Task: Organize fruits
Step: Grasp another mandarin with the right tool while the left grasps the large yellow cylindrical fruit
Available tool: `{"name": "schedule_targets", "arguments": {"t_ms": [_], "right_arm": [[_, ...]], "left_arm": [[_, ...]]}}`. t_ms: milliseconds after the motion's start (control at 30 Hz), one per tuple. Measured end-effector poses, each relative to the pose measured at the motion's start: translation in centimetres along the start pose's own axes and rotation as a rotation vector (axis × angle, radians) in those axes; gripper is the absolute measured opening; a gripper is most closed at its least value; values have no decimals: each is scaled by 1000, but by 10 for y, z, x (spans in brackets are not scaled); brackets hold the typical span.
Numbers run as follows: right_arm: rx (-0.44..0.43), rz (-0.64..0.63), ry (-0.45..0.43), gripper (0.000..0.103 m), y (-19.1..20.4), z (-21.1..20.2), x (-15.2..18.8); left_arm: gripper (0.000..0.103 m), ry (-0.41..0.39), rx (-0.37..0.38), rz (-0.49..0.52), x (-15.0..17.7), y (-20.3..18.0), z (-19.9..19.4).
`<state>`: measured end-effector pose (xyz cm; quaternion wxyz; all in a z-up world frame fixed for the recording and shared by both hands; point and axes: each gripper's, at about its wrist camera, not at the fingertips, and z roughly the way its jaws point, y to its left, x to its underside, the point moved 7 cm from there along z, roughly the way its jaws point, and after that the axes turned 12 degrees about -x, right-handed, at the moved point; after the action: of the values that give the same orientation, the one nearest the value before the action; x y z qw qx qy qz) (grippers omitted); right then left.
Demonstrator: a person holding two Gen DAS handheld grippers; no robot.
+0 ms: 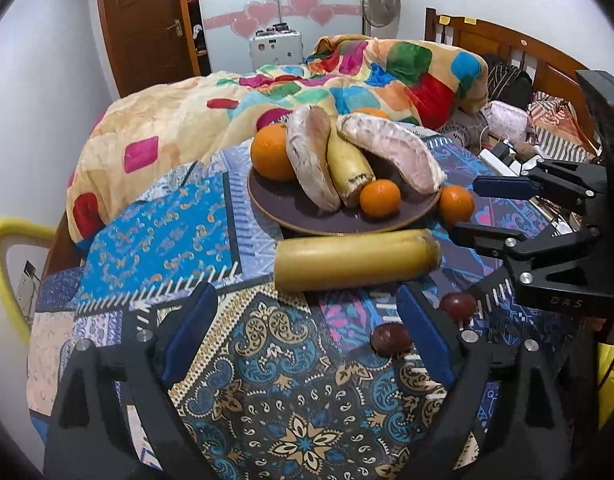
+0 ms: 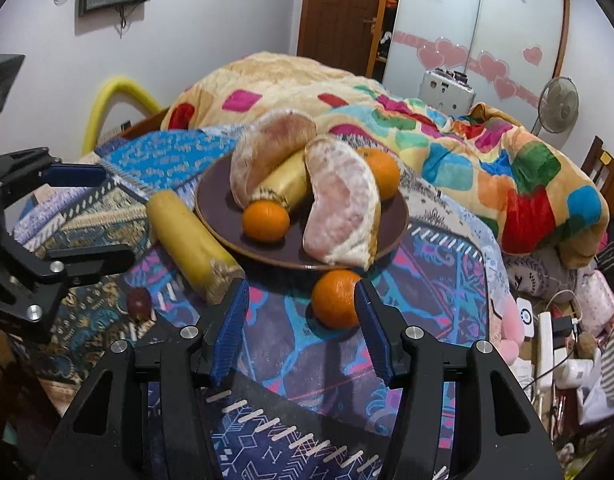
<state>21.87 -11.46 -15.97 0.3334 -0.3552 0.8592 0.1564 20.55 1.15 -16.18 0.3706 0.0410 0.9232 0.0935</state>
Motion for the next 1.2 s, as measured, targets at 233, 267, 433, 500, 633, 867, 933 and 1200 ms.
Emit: {"name": "schedule_targets", "arguments": {"t_ms": [233,267,433,500,633,867,933,1200], "right_arm": [[-14,-23,14,51,11,11,-5],[-23,-25,14,51,13,13,-6],[-40,-56,18,51,30,23,-14],[-52,-65,20,51,36,28,-17],[-69,-92,22,51,48,34,-21],[-61,-71,3,51,42,25,-19],[-50,-57,-10,51,34,15,-16],[14,12,-36,52,-12,-14,2]], "left_arm": [[92,37,11,-53,9,19,11],[92,40,5,-62,10,24,12],[92,54,-3,-108,13,42,16],[92,56,-2,-129,13,50,15],[93,49,-12,-148,9,57,13],[97,97,50,-171,0,40,19],[98,115,62,-179,-2,33,22],[102,172,43,-228,-12,13,43]]}}
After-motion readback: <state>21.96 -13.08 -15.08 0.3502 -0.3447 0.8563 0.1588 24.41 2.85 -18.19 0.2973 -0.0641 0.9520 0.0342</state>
